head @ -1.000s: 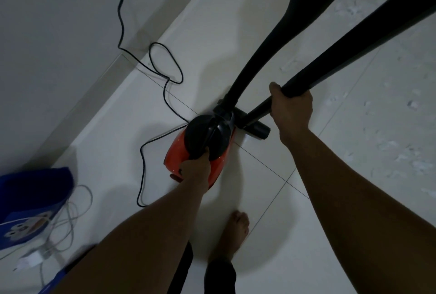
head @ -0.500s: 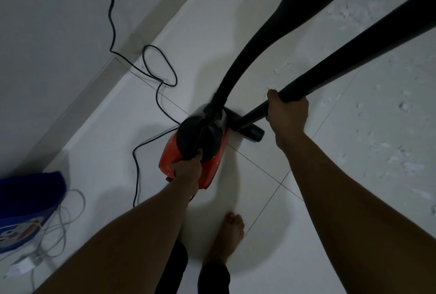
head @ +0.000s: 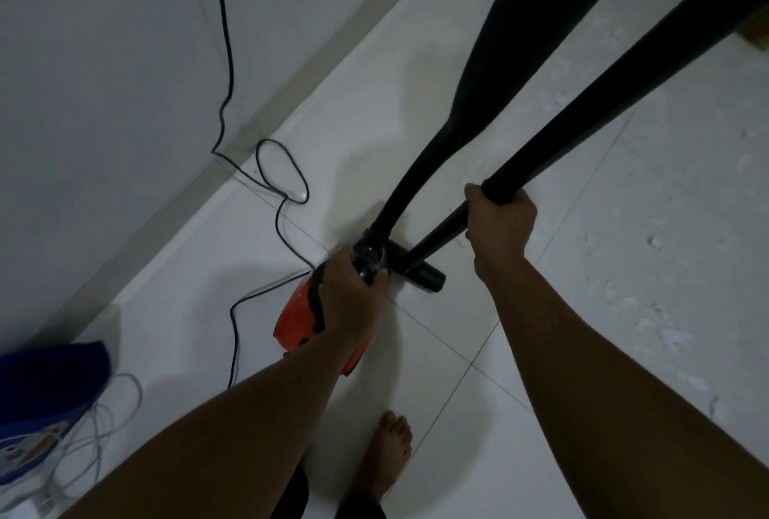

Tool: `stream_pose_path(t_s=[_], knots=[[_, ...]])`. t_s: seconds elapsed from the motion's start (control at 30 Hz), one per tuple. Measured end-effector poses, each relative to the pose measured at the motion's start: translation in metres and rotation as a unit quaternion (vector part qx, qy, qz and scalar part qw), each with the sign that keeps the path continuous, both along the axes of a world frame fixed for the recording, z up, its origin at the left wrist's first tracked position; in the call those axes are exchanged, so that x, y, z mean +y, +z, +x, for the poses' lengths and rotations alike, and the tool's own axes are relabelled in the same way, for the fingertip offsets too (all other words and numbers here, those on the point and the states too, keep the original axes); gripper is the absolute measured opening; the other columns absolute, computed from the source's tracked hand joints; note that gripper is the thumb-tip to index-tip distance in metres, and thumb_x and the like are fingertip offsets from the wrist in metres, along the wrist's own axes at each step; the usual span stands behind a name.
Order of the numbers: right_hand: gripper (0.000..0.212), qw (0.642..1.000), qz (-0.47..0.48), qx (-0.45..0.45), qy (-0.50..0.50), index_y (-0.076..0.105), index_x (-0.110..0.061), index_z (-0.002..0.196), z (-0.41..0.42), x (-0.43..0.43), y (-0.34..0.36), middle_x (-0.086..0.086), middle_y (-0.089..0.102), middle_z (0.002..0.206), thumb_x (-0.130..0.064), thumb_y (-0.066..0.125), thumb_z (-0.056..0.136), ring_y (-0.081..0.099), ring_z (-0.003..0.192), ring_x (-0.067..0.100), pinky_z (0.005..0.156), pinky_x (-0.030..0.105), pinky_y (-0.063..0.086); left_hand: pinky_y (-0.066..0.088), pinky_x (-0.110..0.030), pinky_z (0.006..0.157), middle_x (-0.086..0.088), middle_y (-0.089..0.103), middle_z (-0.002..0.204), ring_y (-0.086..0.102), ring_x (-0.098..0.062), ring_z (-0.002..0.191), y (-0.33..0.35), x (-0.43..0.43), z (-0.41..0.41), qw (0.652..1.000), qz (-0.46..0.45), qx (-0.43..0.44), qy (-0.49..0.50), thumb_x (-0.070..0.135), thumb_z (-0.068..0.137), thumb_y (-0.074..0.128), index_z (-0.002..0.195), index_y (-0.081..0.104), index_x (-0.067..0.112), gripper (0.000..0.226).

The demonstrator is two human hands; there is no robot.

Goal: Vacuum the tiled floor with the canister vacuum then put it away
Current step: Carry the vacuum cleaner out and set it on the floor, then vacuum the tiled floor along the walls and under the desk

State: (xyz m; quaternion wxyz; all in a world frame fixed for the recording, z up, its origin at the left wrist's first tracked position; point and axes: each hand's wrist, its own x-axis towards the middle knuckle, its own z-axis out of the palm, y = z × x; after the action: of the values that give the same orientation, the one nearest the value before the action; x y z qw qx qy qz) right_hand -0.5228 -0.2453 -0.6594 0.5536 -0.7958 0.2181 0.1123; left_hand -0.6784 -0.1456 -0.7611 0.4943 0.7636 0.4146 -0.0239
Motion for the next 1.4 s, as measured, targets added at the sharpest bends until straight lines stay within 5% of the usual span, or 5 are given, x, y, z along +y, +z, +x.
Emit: stream_pose_path(t_s=[0.47, 0.63, 0.8, 1.17, 1.4], knots=[[0.025, 0.994, -0.021, -0.059, 0.085, 0.066, -0.010, 0.104, -0.019, 0.013, 0.232, -0.001, 0.067, 0.083, -0.020, 0.074, 0.083, 0.064, 0.070, 0.006, 0.067, 0.025, 0.055, 0.041, 0.001, 0.056, 0.013, 0.049, 0.120, 0.051, 0.009, 0.081, 0.275, -0.017, 0.058, 0.985, -0.107, -0.025, -0.131, 0.029, 0.097, 0.063, 0.141, 0.046, 0.021, 0.048], [0.025, 0.981, -0.058, -0.009, 0.183, 0.064, -0.005, 0.109, -0.048, 0.000, 0.336, 0.011, 0.068, 0.099, -0.010, 0.068, 0.085, 0.067, 0.093, 0.027, 0.077, 0.034, 0.055, 0.052, -0.039, 0.101, 0.014, 0.056, 0.116, 0.062, -0.009, 0.106, 0.380, -0.017, 0.035, 0.978, -0.141, -0.058, -0.145, 0.014, 0.099, 0.057, 0.146, 0.043, 0.024, 0.051], [0.049, 0.959, -0.054, 0.069, 0.271, 0.054, -0.007, 0.139, -0.087, -0.013, 0.397, 0.013, 0.054, 0.139, 0.009, 0.045, 0.094, 0.046, 0.133, 0.028, 0.092, 0.024, 0.037, 0.053, -0.032, 0.084, -0.003, 0.065, 0.117, 0.065, -0.017, 0.099, 0.449, -0.012, 0.005, 0.979, -0.137, -0.071, -0.134, 0.015, 0.101, 0.050, 0.140, 0.050, 0.024, 0.040], [0.043, 0.906, 0.223, 0.360, -0.011, 0.067, -0.012, 0.093, -0.156, 0.010, 0.406, 0.012, 0.069, 0.095, -0.054, 0.061, 0.087, 0.063, 0.090, 0.030, 0.076, 0.039, 0.048, 0.048, -0.021, 0.078, 0.008, 0.065, 0.113, 0.059, 0.003, 0.092, 0.526, -0.005, -0.074, 0.956, -0.232, -0.024, -0.176, 0.029, 0.099, 0.056, 0.131, 0.053, 0.027, 0.032], [0.020, 0.882, 0.265, 0.386, -0.044, 0.058, -0.007, 0.082, -0.169, 0.022, 0.384, 0.009, 0.064, 0.058, -0.026, 0.060, 0.088, 0.062, 0.067, 0.023, 0.065, 0.033, 0.052, 0.048, -0.019, 0.059, 0.009, 0.066, 0.090, 0.063, -0.004, 0.076, 0.593, 0.038, -0.099, 0.884, -0.104, 0.120, -0.440, 0.042, 0.099, 0.054, 0.103, 0.062, 0.027, 0.017]])
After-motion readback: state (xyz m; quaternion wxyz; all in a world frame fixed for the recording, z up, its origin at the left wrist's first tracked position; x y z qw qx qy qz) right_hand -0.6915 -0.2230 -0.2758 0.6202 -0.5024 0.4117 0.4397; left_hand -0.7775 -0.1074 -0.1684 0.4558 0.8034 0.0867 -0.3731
